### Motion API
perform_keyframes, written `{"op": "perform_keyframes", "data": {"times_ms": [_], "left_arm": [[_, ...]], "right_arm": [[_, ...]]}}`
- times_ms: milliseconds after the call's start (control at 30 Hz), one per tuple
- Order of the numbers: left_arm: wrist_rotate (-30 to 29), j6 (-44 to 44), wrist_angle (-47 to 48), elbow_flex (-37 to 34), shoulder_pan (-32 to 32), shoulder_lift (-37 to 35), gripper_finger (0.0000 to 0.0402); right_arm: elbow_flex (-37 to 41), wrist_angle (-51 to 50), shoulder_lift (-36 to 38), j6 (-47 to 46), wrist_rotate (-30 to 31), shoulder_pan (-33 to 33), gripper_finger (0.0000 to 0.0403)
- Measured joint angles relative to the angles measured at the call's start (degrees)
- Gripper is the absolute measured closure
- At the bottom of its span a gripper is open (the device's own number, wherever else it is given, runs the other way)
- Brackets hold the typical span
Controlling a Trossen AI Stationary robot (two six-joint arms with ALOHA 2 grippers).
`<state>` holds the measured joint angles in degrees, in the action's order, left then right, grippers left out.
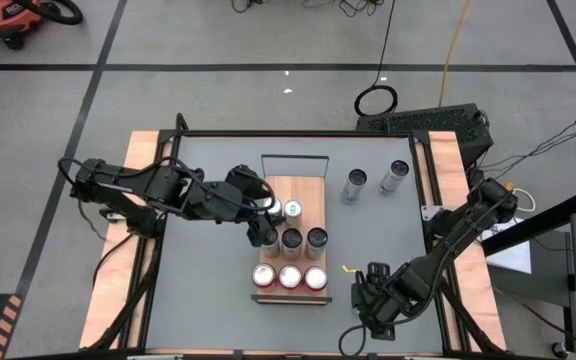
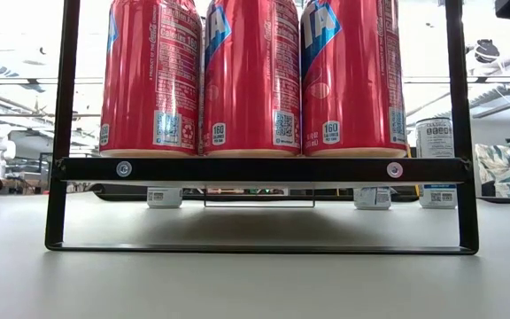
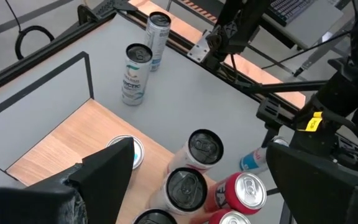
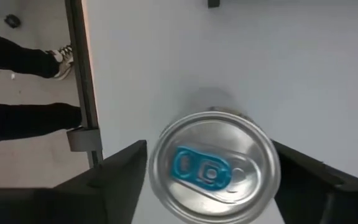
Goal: Sort soda cans
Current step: Put the blue soda can on the shelf and align it with the other blue soda cans
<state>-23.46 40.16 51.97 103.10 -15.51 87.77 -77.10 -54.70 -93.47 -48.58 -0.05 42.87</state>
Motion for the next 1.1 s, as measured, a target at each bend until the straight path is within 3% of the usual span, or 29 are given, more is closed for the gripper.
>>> {"op": "perform_keyframes", "data": {"times_ms": [333, 600, 833, 1100], "left_arm": [[0.0, 0.0, 0.0, 0.0, 0.0, 0.0, 0.0033], [-0.4, 0.0, 0.0, 0.0, 0.0, 0.0, 0.0033], [-1.0, 0.4, -1.0, 0.0, 0.0, 0.0, 0.0033], [-1.0, 1.2, -4.2, 0.0, 0.0, 0.0, 0.0033]], "right_arm": [[0.0, 0.1, 0.1, 0.2, 1.5, -0.1, 0.0202], [-1.8, -1.3, 0.2, 0.8, -1.2, -0.4, 0.0200], [-9.9, -8.0, 0.2, 6.3, -3.4, -1.5, 0.0206], [-27.2, -22.0, 0.2, 15.0, -4.9, -4.1, 0.0205]]}}
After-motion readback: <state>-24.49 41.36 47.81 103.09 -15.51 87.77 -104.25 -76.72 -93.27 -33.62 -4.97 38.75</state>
